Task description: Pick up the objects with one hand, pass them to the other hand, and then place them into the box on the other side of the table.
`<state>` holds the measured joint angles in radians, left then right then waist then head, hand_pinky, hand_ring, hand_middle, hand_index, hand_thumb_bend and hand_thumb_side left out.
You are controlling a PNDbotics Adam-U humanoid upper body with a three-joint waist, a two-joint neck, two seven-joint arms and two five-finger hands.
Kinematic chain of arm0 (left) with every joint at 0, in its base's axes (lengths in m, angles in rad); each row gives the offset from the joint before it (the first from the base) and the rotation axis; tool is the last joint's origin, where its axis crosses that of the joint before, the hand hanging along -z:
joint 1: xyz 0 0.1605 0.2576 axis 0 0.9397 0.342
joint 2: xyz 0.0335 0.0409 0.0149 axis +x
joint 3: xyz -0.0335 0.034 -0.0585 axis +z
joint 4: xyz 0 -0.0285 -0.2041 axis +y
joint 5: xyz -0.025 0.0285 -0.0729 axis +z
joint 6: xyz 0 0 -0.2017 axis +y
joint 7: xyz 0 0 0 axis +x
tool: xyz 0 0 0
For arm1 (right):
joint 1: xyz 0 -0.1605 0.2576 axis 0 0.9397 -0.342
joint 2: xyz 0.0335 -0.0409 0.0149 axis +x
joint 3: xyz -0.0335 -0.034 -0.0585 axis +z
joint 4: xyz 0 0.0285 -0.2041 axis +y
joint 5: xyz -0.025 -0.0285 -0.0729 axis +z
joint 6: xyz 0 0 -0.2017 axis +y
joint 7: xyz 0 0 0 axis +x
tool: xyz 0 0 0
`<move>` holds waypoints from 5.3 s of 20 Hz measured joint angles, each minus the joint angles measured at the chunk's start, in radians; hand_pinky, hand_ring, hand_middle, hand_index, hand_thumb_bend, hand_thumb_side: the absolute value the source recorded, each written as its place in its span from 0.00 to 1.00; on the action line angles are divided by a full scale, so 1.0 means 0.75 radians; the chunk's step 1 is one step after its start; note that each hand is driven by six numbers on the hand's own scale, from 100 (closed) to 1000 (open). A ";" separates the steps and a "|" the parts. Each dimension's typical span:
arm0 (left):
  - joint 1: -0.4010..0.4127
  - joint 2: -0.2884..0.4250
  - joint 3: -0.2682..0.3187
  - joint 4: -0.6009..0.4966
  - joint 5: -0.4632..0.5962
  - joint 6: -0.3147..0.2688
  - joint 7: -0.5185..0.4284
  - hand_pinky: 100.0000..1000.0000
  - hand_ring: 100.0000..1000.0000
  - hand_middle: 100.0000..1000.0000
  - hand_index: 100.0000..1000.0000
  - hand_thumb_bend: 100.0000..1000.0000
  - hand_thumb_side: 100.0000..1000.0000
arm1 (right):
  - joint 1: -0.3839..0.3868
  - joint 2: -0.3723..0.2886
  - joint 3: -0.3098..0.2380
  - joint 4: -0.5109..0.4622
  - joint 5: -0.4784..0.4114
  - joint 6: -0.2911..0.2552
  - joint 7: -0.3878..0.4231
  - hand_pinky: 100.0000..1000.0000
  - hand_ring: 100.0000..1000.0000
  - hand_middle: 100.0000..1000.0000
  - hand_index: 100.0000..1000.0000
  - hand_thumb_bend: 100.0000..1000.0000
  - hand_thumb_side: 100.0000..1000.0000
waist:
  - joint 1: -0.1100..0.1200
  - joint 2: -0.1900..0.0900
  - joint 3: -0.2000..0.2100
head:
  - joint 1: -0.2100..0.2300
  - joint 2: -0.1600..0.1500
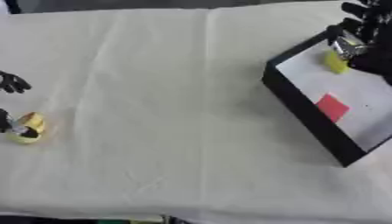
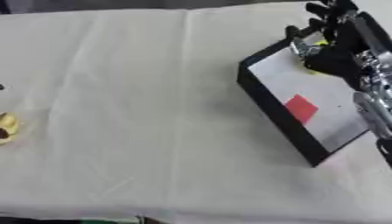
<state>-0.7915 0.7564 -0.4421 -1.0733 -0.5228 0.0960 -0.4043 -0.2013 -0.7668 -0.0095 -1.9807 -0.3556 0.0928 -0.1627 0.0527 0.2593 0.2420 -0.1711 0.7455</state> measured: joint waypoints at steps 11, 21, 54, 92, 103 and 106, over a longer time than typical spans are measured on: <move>-0.024 -0.080 0.026 0.149 -0.090 -0.107 -0.048 0.80 0.76 0.68 0.75 0.72 0.10 | 0.000 0.019 0.006 0.000 0.000 0.004 -0.002 1.00 1.00 0.99 1.00 0.07 0.01 | -0.007 0.000 -0.002 | -0.004 0.000; -0.025 -0.082 0.021 0.141 -0.134 -0.130 -0.258 0.79 0.73 0.61 0.57 0.40 0.03 | 0.012 0.020 0.006 0.000 0.000 0.008 -0.005 1.00 1.00 0.99 1.00 0.06 0.01 | -0.007 0.000 -0.002 | -0.004 0.000; -0.101 -0.241 0.182 -0.197 -0.111 -0.128 -0.033 0.72 0.59 0.46 0.38 0.15 0.00 | -0.043 0.014 0.020 0.000 -0.033 -0.035 0.054 1.00 1.00 1.00 1.00 0.05 0.01 | -0.022 -0.015 0.002 | 0.014 -0.007; 0.010 -0.786 0.251 -0.366 -0.524 -0.380 0.558 0.68 0.51 0.42 0.36 0.02 0.00 | -0.665 -0.093 0.498 -0.005 0.360 0.131 0.607 0.97 0.93 0.89 1.00 0.16 0.00 | -0.077 -0.057 -0.012 | -0.220 0.024; 0.012 -0.895 0.243 -0.365 -0.596 -0.437 0.686 0.68 0.51 0.42 0.38 0.02 0.00 | -0.741 -0.011 0.590 -0.006 0.379 0.283 0.621 0.98 0.95 0.91 1.00 0.18 0.08 | -0.077 -0.057 -0.003 | -0.248 0.025; 0.012 -0.908 0.243 -0.363 -0.648 -0.429 0.724 0.67 0.51 0.42 0.38 0.07 0.00 | -0.742 0.000 0.595 -0.006 0.380 0.342 0.620 1.00 0.98 0.94 1.00 0.26 0.20 | -0.076 -0.057 -0.001 | -0.256 0.025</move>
<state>-0.7823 0.0752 -0.2596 -1.3453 -1.0090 -0.2254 0.1390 -0.7576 -0.7668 0.4369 -1.9849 -0.0706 0.3492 0.3026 -0.0044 0.2163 0.2415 -0.3634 0.7640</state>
